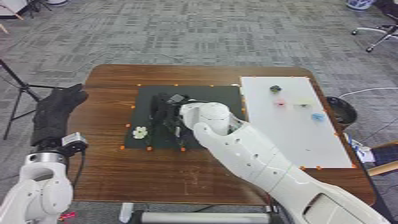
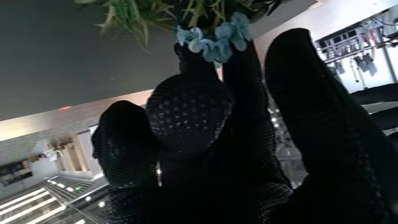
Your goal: Arrange flowers
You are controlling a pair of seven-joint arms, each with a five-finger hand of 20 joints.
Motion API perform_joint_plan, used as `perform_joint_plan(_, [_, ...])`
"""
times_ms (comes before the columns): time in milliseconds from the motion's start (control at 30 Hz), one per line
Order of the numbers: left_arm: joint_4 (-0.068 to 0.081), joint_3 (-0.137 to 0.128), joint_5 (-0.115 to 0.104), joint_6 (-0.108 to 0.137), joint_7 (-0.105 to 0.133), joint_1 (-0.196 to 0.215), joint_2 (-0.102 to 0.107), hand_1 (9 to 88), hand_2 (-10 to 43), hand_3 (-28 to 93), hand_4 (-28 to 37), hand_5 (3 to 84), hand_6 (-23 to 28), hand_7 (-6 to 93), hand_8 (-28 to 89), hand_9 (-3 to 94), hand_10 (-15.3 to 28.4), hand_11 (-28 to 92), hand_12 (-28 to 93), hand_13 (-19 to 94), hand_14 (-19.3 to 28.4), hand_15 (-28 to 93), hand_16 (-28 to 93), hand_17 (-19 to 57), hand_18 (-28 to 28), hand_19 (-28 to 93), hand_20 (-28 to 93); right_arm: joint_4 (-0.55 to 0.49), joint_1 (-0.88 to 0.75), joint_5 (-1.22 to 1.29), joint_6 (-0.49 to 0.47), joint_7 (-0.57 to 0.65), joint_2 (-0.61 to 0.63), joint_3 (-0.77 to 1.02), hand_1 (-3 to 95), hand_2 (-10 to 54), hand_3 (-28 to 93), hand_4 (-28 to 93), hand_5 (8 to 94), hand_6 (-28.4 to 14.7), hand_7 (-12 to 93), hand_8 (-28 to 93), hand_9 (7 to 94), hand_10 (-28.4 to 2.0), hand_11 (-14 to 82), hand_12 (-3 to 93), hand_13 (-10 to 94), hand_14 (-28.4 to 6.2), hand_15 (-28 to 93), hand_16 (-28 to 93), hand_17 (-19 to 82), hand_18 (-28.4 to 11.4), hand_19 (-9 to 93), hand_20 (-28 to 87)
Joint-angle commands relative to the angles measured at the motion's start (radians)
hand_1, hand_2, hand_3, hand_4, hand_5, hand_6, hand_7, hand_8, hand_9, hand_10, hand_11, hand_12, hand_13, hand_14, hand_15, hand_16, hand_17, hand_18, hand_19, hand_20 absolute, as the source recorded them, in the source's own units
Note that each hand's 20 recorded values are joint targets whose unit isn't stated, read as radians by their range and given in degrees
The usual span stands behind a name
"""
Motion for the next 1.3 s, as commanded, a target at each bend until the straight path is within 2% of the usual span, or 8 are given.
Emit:
perform_joint_plan(33, [-0.007, 0.011, -0.001, 0.006, -0.005, -0.005, -0.005, 20.2, 22.8, 70, -28.3, 56.5, -1.6, 16.4, -9, 53.0, 14.9, 21, 11, 39, 17.6, 23, 0, 4.7, 13.0, 14, 18, -0.004, 0.037, 0.005, -0.04, 0.011, 0.028, -0.003, 42.0, -1.3, 60, -13, 61.6, 1.6, 15, -4, 61.8, -11.0, 8.6, 11.4, 85, -3.2, 62, 28, 55, -14.4, 93, 53])
perform_joint_plan(233, [-0.01, 0.009, -0.001, 0.008, -0.009, 0.0, -0.007, 20.4, 21.8, 70, -28.3, 56.8, -2.1, 16.8, -10, 52.9, 14.8, 22, 11, 39, 17.6, 24, 0, 3.9, 13.5, 15, 18, -0.018, 0.065, 0.053, -0.003, 0.043, 0.051, -0.034, 40.7, -1.8, 61, -13, 57.6, 3.9, 15, -10, 61.3, -12.3, 8.3, 12.8, 85, -3.0, 62, 27, 56, -14.4, 93, 52])
perform_joint_plan(267, [-0.013, 0.025, 0.001, 0.028, -0.015, -0.012, -0.003, 20.5, 21.6, 70, -28.3, 56.9, -2.3, 16.9, -10, 52.9, 14.8, 22, 11, 39, 17.6, 24, 0, 3.9, 13.6, 16, 18, -0.019, 0.067, 0.056, -0.002, 0.046, 0.052, -0.037, 40.7, -1.9, 62, -13, 57.4, 4.1, 16, -10, 61.4, -12.2, 8.3, 12.8, 85, -2.9, 62, 27, 56, -14.4, 93, 52])
perform_joint_plan(667, [-0.013, 0.027, 0.001, 0.029, -0.014, -0.012, -0.002, 21.7, 20.1, 70, -28.3, 58.4, -3.4, 17.5, -10, 52.9, 14.8, 22, 11, 39, 17.6, 24, 0, 3.6, 14.0, 16, 18, -0.054, 0.095, 0.141, -0.05, 0.087, 0.07, -0.05, 40.3, -4.2, 63, -13, 51.6, 6.0, 16, -12, 62.4, -14.7, 8.1, 12.5, 88, -2.8, 59, 27, 57, -14.2, 93, 52])
perform_joint_plan(867, [-0.013, 0.028, 0.0, 0.03, -0.014, -0.012, -0.001, 21.7, 19.9, 69, -28.3, 58.3, -3.3, 17.4, -10, 52.9, 14.8, 22, 11, 39, 17.6, 24, 1, 3.5, 14.0, 16, 18, -0.06, 0.093, 0.152, -0.039, 0.054, 0.074, -0.062, 40.4, -4.3, 63, -14, 51.0, 4.8, 16, -12, 62.4, -12.5, 8.4, 12.8, 88, -2.8, 59, 27, 57, -14.4, 93, 51])
perform_joint_plan(1033, [-0.013, 0.028, -0.001, 0.03, -0.014, -0.012, -0.001, 21.7, 19.7, 69, -28.3, 58.1, -3.1, 17.3, -10, 52.9, 14.7, 22, 11, 39, 17.5, 24, 0, 3.5, 14.0, 16, 18, -0.064, 0.109, 0.168, 0.067, 0.048, 0.091, -0.101, 40.0, -2.9, 62, -13, 51.5, 1.9, 15, -10, 63.5, -11.9, 8.7, 13.1, 88, -3.0, 58, 27, 57, -14.8, 93, 51])
perform_joint_plan(1167, [-0.013, 0.027, 0.001, 0.029, -0.015, -0.012, -0.002, 21.7, 19.7, 69, -28.3, 58.2, -3.0, 17.1, -10, 52.8, 14.7, 22, 11, 39, 17.6, 24, 0, 3.5, 14.0, 16, 18, -0.057, 0.121, 0.193, 0.151, 0.073, 0.102, -0.122, 38.5, -1.7, 62, -13, 57.4, -0.4, 15, -9, 66.0, -11.8, 9.7, 13.6, 88, -3.3, 58, 27, 57, -14.9, 93, 51])
perform_joint_plan(1300, [-0.013, 0.028, 0.0, 0.03, -0.014, -0.012, -0.001, 21.7, 19.6, 69, -28.3, 58.1, -3.1, 17.2, -10, 52.8, 14.8, 22, 11, 39, 17.6, 24, 1, 3.4, 14.0, 16, 18, -0.054, 0.127, 0.206, 0.213, 0.1, 0.113, -0.142, 37.8, -1.1, 61, -13, 61.5, -0.5, 16, -9, 68.3, -12.2, 10.9, 14.1, 88, -3.5, 58, 27, 57, -15.5, 93, 52])
